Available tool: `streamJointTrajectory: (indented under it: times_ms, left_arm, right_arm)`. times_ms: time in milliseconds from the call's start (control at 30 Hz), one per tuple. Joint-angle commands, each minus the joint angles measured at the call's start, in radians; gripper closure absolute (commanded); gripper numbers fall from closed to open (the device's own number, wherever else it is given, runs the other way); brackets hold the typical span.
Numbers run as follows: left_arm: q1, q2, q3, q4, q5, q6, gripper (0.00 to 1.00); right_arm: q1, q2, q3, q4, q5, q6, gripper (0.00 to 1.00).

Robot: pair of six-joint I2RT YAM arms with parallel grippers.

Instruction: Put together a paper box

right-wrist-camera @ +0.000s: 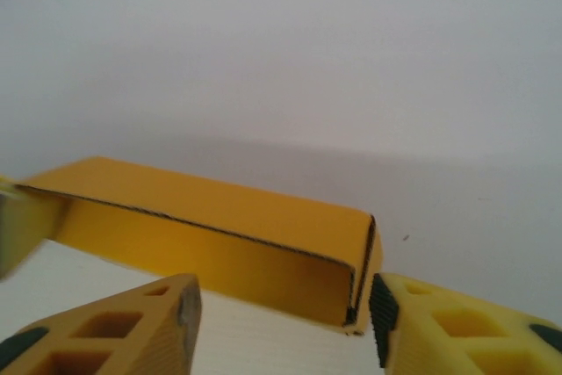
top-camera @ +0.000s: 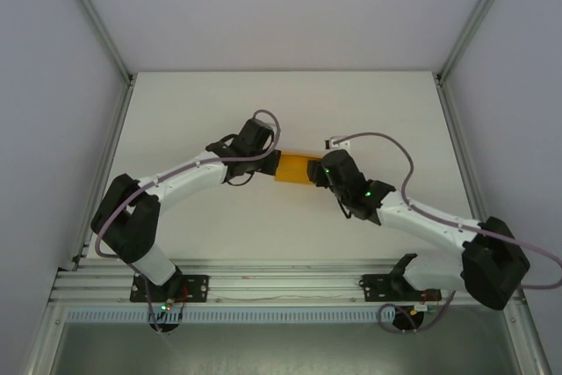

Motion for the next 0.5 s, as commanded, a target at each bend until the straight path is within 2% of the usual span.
streamJointTrajectory:
  times_ms: [0, 167, 333, 467]
  left_arm:
    - [-0.026, 0.054, 0.006, -0.150, 0.032, 0.029, 1.00]
    - [-0.033, 0.064, 0.023, -0.168, 0.025, 0.033, 1.00]
    - [-0.036, 0.068, 0.028, -0.166, 0.021, 0.032, 1.00]
    - [-0.037, 0.070, 0.033, -0.167, 0.023, 0.034, 1.00]
  right_arm:
    - [-0.025, -0.037, 0.014, -0.011, -0.024, 0.027, 0.41]
    - [-0.087, -0.001, 0.061, -0.035, -0.037, 0.097, 0.39]
    - [-0.133, 0.088, 0.098, -0.111, -0.050, 0.152, 0.49]
    - [-0.136, 0.093, 0.056, -0.103, -0.079, 0.165, 0.51]
